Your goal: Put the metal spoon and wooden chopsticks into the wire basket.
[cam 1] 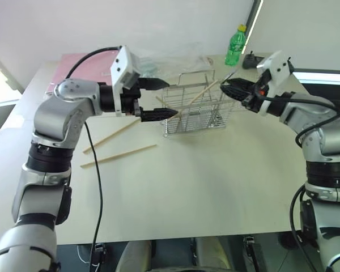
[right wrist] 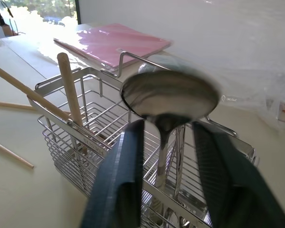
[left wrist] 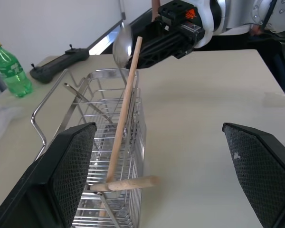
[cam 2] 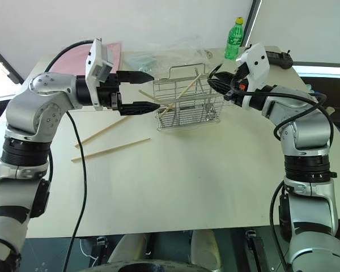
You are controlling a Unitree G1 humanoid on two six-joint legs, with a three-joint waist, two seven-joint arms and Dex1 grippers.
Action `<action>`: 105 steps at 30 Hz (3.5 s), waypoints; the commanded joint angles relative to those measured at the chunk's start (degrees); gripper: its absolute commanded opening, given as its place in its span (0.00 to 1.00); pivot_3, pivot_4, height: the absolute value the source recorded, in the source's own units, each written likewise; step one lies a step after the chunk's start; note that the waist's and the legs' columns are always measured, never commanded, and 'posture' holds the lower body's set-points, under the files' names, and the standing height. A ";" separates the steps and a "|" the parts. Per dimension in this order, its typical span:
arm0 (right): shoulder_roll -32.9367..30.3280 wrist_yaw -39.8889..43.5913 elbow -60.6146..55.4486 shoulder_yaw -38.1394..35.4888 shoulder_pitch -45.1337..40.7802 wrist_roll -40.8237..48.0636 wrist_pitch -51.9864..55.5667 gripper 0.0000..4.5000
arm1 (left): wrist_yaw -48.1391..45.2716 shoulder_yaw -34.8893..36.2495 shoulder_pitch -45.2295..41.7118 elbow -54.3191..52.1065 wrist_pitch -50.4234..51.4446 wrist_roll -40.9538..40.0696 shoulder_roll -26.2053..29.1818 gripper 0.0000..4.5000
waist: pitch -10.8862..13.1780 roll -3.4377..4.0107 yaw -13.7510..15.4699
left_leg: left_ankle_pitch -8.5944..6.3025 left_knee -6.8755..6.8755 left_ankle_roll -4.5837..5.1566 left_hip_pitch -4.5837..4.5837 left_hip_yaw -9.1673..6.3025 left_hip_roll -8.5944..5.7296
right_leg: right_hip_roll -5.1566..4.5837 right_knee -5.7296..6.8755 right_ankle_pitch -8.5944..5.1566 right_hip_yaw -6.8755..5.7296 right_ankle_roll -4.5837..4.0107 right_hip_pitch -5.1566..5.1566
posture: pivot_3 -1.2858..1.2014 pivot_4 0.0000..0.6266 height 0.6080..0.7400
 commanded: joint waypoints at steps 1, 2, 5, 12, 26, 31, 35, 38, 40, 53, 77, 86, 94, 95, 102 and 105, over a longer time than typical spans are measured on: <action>-0.22 -0.69 -1.92 -1.76 -0.52 0.21 -0.83 0.80 | 0.10 1.93 -1.73 -0.14 -1.45 0.00 -0.08 1.00 | 0.00 0.00 0.04 | 0.00 0.00 0.00 0.00 0.00 0.00 | 0.00 -0.01 0.00 0.00 0.00 0.00 | 0.52 0.24 0.76; -0.37 -0.73 -2.04 -1.82 -0.54 0.23 -0.81 0.92 | 0.08 1.93 -1.75 -0.09 -1.53 -0.01 -0.10 1.00 | 0.00 0.00 0.06 | 0.00 0.00 0.00 -0.01 0.00 0.00 | -0.01 -0.01 0.00 0.00 0.00 0.00 | 0.52 0.24 0.76; -1.66 -0.39 -3.04 -2.30 -0.59 0.38 -0.55 0.99 | -0.09 2.00 -1.78 0.06 -1.70 -0.03 0.05 1.00 | 0.00 0.00 0.08 | 0.00 -0.01 0.00 -0.01 0.00 0.00 | -0.01 -0.01 0.00 0.00 0.00 0.00 | 0.52 0.24 0.76; -8.34 3.32 -8.59 -5.73 -0.89 4.52 4.10 0.99 | -0.53 2.13 -1.69 1.06 -2.17 0.80 1.40 1.00 | 0.00 0.00 0.20 | 0.00 -0.01 0.00 -0.03 -0.01 0.00 | -0.01 -0.02 0.00 0.00 0.00 0.00 | 0.52 0.24 0.76; -12.62 7.56 -42.09 -27.92 35.85 33.55 20.37 0.99 | -9.36 0.38 -6.77 29.60 -14.74 12.19 10.51 1.00 | -0.08 -0.20 0.50 | -0.06 0.06 0.10 0.00 0.00 0.04 | -0.04 -0.03 -0.04 -0.03 0.06 0.10 | 0.52 0.24 0.76; -8.36 0.17 -46.47 -27.58 42.98 34.38 18.29 0.99 | -13.13 -3.92 -5.82 37.21 -21.92 19.16 10.29 1.00 | -0.09 -0.25 0.53 | -0.06 0.17 0.10 -0.02 0.00 0.06 | -0.06 -0.05 -0.04 -0.03 0.02 0.13 | 0.52 0.24 0.76; -6.58 -4.25 -47.30 -25.56 44.69 34.57 16.60 0.99 | -12.53 -9.24 -10.04 47.90 -27.16 26.92 6.51 1.00 | -0.09 -0.35 1.13 | -0.06 0.19 0.10 -0.02 -0.03 0.05 | -0.06 -0.06 -0.05 -0.03 0.01 0.16 | 0.52 0.24 0.76; -6.41 -6.25 -47.97 -23.36 45.00 34.20 15.42 0.99 | -10.03 -11.95 -15.73 58.10 -29.59 32.18 2.70 1.00 | -0.05 -0.53 1.81 | -0.06 0.21 0.10 -0.07 -0.04 0.04 | -0.05 -0.06 -0.05 -0.07 0.03 0.14 | 0.52 0.24 0.76; -6.40 -7.61 -48.29 -22.31 45.19 33.99 14.69 0.99 | -7.67 -13.47 -19.40 63.93 -30.04 35.28 -0.17 1.00 | -0.02 -0.66 1.86 | -0.06 0.21 0.11 -0.12 -0.09 0.02 | -0.04 -0.08 -0.05 -0.13 0.07 0.14 | 0.52 0.24 0.76; -5.47 -16.46 -51.91 -20.32 48.13 36.20 11.73 0.99 | -0.46 -17.26 -28.17 76.68 -30.31 47.94 -9.38 1.00 | -0.01 -0.71 1.54 | -0.24 0.20 0.41 -0.13 -0.04 -0.01 | -0.06 -0.05 -0.25 -0.14 0.43 0.11 | 0.52 0.24 0.76; -8.26 -22.21 -53.20 -23.57 55.05 42.28 6.21 0.99 | 13.48 -11.08 -25.47 78.52 -22.67 49.04 -11.53 1.00 | 0.01 -0.77 1.66 | -0.24 0.32 0.42 -0.05 -0.07 -0.02 | -0.06 -0.03 -0.25 -0.15 0.48 0.27 | 0.52 0.24 0.76; -9.31 -22.86 -52.68 -25.00 55.80 43.84 5.70 0.99 | 14.27 -9.97 -24.52 78.61 -21.33 49.42 -11.52 1.00 | 0.02 -0.78 1.65 | -0.24 0.38 0.41 -0.04 -0.07 -0.02 | -0.06 -0.03 -0.23 -0.15 0.49 0.31 | 0.52 0.24 0.76; -9.59 -23.74 -52.27 -25.00 55.80 44.38 5.22 1.00 | 14.13 -9.67 -24.24 78.59 -21.22 49.42 -11.41 0.40 | 0.02 -0.78 1.65 | -0.24 0.41 0.41 -0.04 -0.07 -0.02 | -0.06 -0.03 -0.22 -0.15 0.50 0.33 | 0.52 0.24 0.76; -9.61 -23.84 -52.25 -24.98 55.81 44.41 5.16 1.00 | 14.17 -9.69 -24.19 78.59 -21.24 49.47 -11.37 0.30 | 0.02 -0.78 1.64 | -0.24 0.41 0.41 -0.04 -0.07 -0.02 | -0.06 -0.03 -0.22 -0.15 0.50 0.33 | 0.52 0.24 0.76; -9.81 -24.51 -51.97 -24.93 55.77 44.82 4.78 1.00 | 14.46 -9.73 -23.95 78.57 -21.10 49.65 -11.27 0.10 | 0.02 -0.78 1.67 | -0.24 0.43 0.41 -0.04 -0.08 -0.02 | -0.06 -0.03 -0.21 -0.15 0.50 0.35 | 0.52 0.24 0.76; -10.08 -24.58 -51.79 -24.88 55.59 44.87 4.82 1.00 | 14.72 -9.70 -23.82 78.58 -21.18 49.69 -11.22 0.10 | 0.02 -0.78 1.66 | -0.24 0.44 0.41 -0.04 -0.08 -0.02 | -0.06 -0.03 -0.21 -0.15 0.50 0.36 | 0.52 0.24 0.76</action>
